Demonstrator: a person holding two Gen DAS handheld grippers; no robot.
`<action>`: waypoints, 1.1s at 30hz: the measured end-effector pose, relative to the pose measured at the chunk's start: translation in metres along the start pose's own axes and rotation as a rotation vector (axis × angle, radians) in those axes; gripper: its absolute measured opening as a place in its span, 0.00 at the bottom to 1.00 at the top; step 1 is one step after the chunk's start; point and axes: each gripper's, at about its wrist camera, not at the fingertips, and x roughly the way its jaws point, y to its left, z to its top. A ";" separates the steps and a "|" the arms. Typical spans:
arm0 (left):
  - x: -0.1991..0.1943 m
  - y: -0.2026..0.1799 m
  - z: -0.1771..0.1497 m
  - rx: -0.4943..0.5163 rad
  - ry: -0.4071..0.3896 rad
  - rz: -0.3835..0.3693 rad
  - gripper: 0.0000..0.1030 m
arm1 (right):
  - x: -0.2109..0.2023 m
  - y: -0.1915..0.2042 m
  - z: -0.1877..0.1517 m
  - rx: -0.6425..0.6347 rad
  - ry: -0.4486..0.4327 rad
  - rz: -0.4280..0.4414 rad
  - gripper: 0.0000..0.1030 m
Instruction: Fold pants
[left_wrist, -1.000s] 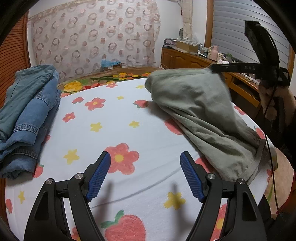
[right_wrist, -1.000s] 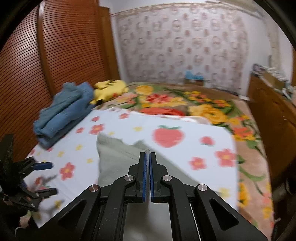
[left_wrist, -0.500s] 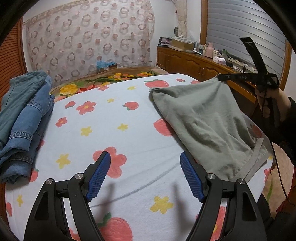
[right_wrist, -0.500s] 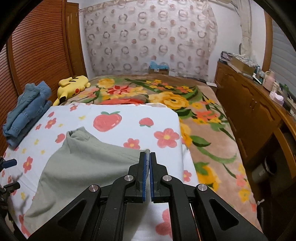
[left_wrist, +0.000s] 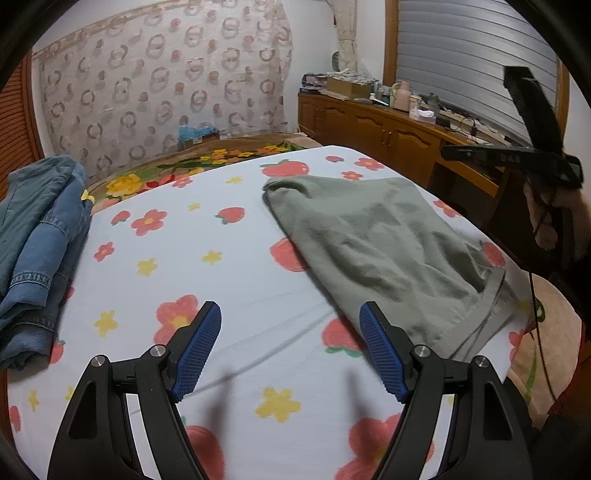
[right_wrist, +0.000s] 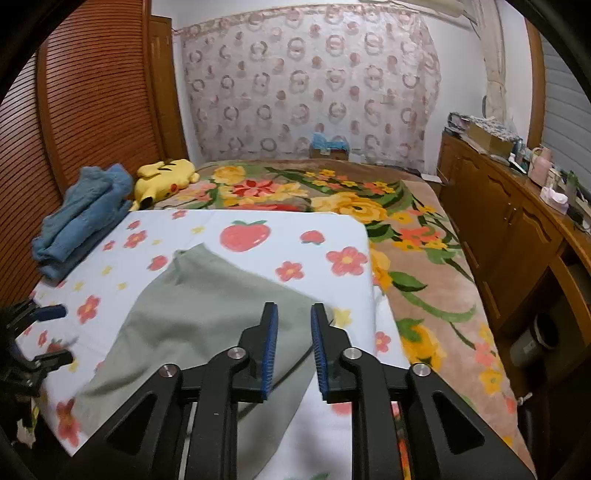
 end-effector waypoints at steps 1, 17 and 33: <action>0.000 -0.002 -0.001 0.003 0.001 -0.006 0.76 | -0.005 0.002 -0.006 -0.002 -0.002 0.007 0.21; -0.008 -0.028 -0.015 0.034 0.031 -0.055 0.76 | -0.050 0.011 -0.071 -0.028 0.045 0.046 0.24; -0.020 -0.056 -0.025 0.086 0.043 -0.102 0.76 | -0.063 0.026 -0.097 0.024 0.074 0.048 0.24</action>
